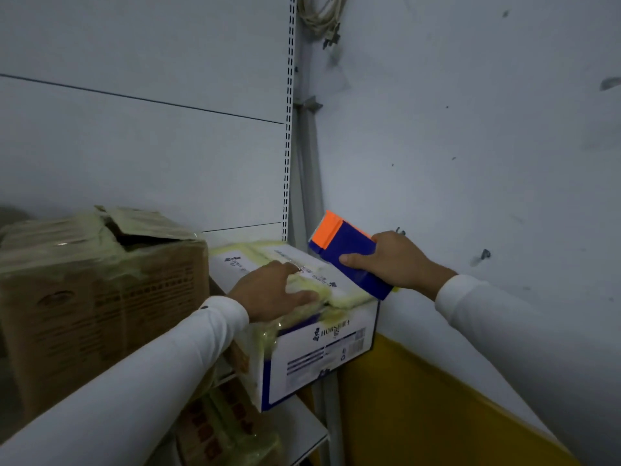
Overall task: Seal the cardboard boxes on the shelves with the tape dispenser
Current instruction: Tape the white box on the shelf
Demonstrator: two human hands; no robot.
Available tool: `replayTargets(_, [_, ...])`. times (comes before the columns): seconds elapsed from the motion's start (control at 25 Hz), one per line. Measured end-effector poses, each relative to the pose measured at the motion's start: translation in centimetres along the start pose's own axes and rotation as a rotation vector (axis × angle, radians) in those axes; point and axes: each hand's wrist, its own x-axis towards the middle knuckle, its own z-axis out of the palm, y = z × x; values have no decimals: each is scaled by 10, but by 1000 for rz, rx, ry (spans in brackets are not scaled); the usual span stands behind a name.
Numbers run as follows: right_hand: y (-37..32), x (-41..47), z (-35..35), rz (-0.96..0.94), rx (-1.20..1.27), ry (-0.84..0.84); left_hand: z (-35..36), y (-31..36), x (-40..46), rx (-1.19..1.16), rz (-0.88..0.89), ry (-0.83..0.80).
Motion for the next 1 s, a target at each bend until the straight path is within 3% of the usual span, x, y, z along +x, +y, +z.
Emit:
replayTargets(0.16, [11, 42, 12, -29, 34, -14, 36, -1, 3, 244, -27, -222])
replayTargets(0.68, [59, 113, 85, -208, 185, -228, 41, 2, 2, 186, -55, -107])
replayTargets(1.0, [88, 125, 56, -191, 401, -268, 44, 15, -19, 132, 207, -98])
